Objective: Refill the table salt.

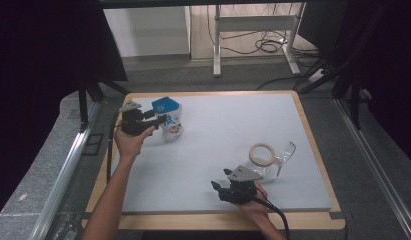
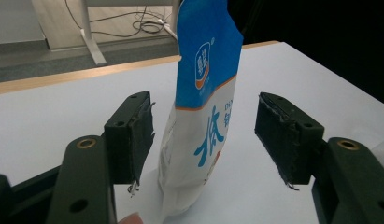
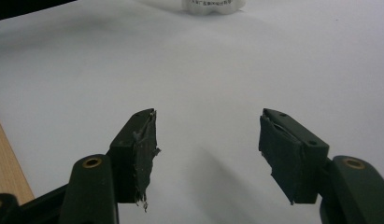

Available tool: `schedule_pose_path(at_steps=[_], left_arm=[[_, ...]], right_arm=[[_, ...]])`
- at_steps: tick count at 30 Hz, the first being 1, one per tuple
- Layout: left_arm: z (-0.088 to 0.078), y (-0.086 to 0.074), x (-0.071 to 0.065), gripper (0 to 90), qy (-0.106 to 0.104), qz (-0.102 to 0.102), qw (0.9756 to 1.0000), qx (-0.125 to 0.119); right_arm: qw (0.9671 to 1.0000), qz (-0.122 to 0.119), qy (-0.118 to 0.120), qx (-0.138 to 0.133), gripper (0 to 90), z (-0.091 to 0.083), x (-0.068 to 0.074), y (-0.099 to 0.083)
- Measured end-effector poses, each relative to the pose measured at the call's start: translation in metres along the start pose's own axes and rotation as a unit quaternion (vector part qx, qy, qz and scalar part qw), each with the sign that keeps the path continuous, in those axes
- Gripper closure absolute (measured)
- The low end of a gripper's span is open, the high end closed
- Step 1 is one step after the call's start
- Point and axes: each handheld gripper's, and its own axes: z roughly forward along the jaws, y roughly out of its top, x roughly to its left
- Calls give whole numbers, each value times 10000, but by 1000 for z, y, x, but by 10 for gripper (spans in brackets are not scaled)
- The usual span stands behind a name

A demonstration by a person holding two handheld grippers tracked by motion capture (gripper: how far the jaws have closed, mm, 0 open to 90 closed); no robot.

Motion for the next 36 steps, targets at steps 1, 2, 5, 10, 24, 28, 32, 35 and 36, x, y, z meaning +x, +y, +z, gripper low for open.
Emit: schedule_pose_path(at_steps=[1,2,5,10,24,28,32,35,36], left_arm=[[1,0,0,371,15,17,10000,9],[1,1,0,373,4,13,10000,8],[3,3,-1,373,-2,40,10000,8],[6,8,-2,374,-25,90,10000,31],[23,14,-3,460,-26,111,9999,104],[27,10,-2,539,4,138,9998,115],[28,9,-1,672,34,191,9998,65],[27,8,1,725,-44,190,9998,15],[26,7,2,728,-75,187,9998,0]], right_arm=[[10000,-15,-9,12,376,0,0,0],[10000,-16,9,-7,375,1,1,0],[10000,-22,10,39,375,2,2,-1],[10000,-33,13,47,375,2,1,-1],[10000,-30,-7,4,375,0,1,0],[10000,-33,-26,-18,376,-1,0,0],[10000,-13,-37,0,376,0,0,-1],[10000,-40,-38,7,376,0,0,-1],[10000,-47,-41,12,376,0,0,-1]])
